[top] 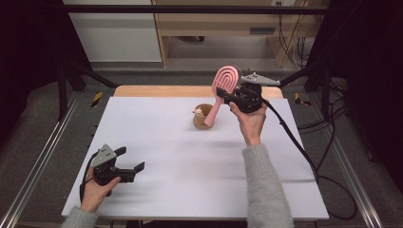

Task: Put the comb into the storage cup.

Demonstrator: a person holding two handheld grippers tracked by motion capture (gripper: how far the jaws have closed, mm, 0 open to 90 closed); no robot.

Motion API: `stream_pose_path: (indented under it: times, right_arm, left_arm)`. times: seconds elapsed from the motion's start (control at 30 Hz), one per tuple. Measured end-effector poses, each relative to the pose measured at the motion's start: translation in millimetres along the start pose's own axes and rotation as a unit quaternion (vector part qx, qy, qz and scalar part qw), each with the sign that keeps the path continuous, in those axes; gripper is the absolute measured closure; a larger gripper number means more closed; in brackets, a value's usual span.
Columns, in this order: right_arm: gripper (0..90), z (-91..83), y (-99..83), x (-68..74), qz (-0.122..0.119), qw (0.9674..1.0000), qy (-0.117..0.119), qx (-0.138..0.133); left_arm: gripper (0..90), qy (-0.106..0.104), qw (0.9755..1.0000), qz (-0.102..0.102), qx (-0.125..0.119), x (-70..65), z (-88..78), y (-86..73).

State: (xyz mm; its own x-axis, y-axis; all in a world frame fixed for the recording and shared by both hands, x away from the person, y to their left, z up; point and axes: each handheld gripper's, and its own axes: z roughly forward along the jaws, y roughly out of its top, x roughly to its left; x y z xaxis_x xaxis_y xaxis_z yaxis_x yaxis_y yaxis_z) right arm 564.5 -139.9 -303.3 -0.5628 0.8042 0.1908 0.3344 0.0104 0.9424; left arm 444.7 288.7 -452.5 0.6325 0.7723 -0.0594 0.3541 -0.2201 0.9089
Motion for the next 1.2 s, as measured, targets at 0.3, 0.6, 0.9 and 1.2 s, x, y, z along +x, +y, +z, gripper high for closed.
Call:
stream_pose_path:
  times: [0.3, 0.6, 0.9, 1.2]
  right_arm:
    - [62.6, 5.2, 8.8, -3.7, -0.003, 0.9999, -0.012, -0.005]
    - [62.6, 13.7, 15.7, -7.0, -0.001, 0.9996, -0.025, -0.01]
    - [62.6, 23.7, 17.9, -12.5, -0.001, 0.9992, -0.038, -0.01]
    - [62.6, 34.2, 17.9, -16.2, 0.003, 0.9991, -0.041, -0.011]
  left_arm:
    - [2.0, 0.0, 1.0, 0.0, 0.0, 0.0, 0.4, -0.3]
    - [2.0, -0.001, 1.0, 0.0, 0.001, 0.4, 0.6, -0.6]
    - [2.0, -0.001, 1.0, 0.002, 0.003, 0.2, 1.4, -1.1]
    - [2.0, -0.001, 1.0, 0.001, 0.005, 1.0, 1.6, -1.8]
